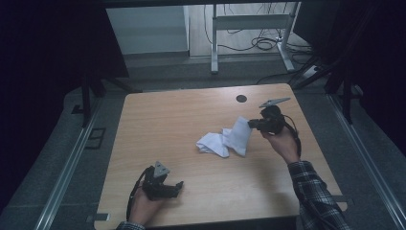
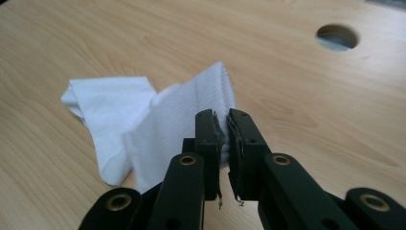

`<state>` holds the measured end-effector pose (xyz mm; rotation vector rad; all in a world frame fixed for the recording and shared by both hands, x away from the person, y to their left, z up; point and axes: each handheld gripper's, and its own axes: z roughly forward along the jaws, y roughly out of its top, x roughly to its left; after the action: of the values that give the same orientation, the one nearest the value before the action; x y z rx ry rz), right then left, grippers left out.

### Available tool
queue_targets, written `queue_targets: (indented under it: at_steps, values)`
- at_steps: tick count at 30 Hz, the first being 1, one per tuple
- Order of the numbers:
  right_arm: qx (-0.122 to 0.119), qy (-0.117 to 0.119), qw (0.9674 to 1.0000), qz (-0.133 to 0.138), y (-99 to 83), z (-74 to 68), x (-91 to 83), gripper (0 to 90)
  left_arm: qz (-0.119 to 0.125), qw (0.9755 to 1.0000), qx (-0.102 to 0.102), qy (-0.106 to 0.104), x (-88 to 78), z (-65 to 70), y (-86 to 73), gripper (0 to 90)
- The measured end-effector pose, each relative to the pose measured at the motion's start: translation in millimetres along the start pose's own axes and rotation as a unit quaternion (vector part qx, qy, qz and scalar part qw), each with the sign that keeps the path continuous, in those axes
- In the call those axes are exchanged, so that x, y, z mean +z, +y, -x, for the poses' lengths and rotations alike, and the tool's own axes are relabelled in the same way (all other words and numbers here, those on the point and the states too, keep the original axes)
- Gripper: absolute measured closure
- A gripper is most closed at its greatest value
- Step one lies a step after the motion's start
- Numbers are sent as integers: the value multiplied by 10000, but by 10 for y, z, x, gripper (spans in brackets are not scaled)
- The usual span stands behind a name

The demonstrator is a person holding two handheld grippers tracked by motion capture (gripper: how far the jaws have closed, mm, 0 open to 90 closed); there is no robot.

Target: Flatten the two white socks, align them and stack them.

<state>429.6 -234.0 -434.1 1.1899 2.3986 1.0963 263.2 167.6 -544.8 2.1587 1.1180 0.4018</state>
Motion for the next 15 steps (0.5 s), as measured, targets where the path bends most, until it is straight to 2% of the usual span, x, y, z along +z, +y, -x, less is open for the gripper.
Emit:
queue_targets:
  at_steps: [3,7,11,15]
  values:
    - [33,-74,9999,140,45,41,-183,822,1,10000,-4,-1,0,0,0,101]
    - [71,-246,9995,184,56,114,-362,822,1,10000,-4,-1,0,1,0,101]
    - [226,-415,9987,200,-1,246,-470,821,2,10000,-3,0,0,0,0,101]
    - [421,-608,9972,91,-125,414,-512,818,1,10000,-22,1,0,3,-1,101]
